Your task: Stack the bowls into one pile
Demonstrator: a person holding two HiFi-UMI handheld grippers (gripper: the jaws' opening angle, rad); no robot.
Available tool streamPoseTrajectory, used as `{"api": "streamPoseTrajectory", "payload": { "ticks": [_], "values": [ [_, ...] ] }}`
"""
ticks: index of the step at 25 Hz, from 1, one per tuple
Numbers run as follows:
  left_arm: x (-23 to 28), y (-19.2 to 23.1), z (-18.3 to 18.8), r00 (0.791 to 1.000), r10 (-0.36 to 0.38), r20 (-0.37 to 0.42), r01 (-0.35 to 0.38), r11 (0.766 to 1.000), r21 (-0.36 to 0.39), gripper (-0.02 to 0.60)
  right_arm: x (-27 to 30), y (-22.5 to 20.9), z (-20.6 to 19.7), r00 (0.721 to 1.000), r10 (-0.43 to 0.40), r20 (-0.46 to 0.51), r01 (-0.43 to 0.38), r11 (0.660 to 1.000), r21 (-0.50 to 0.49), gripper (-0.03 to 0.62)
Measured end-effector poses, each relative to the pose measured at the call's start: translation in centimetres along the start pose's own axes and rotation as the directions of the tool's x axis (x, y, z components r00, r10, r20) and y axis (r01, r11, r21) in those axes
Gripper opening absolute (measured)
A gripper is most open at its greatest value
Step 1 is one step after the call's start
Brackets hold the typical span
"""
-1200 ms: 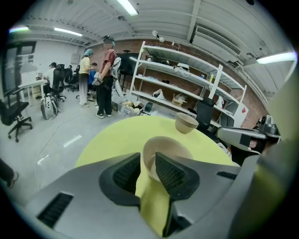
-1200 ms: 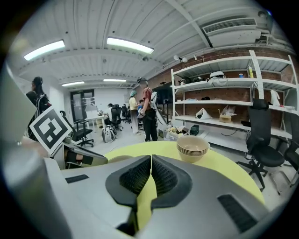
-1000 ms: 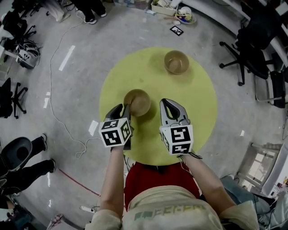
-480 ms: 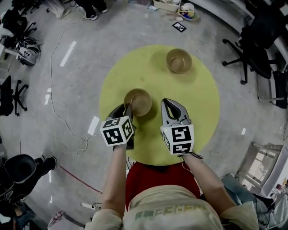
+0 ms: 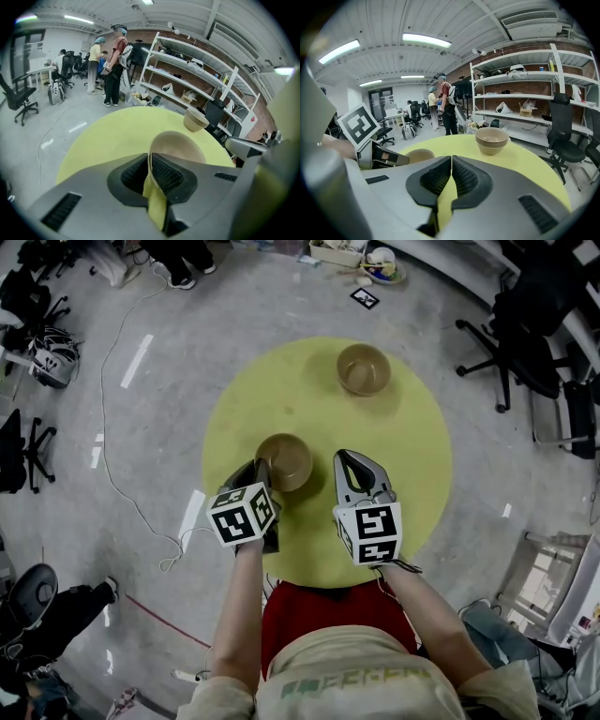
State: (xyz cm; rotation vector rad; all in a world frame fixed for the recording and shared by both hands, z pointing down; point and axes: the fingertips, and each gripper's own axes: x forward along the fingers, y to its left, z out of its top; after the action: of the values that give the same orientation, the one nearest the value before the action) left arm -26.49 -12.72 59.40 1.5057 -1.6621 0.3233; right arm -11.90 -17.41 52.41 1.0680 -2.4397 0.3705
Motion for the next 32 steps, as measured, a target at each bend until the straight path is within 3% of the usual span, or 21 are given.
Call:
{"api": "streamPoseTrajectory", "payload": {
  "ticks": [16, 32],
  "values": [
    [-1.4, -1.6, 0.6, 0.999, -0.019, 0.025, 0.019, 0.999, 0.033, 0.034, -2.4, -0.8, 0.2, 0.999, -0.047, 0.024, 0.047, 0.999, 0.018, 0.037],
    [-6.1, -6.3, 2.6, 0.990, -0.088, 0.107, 0.072, 0.987, 0.141, 0.034, -7.6, -0.3, 0.6, 0.992, -0.102, 0.071, 0.099, 0.994, 0.034, 0.037]
  ]
}}
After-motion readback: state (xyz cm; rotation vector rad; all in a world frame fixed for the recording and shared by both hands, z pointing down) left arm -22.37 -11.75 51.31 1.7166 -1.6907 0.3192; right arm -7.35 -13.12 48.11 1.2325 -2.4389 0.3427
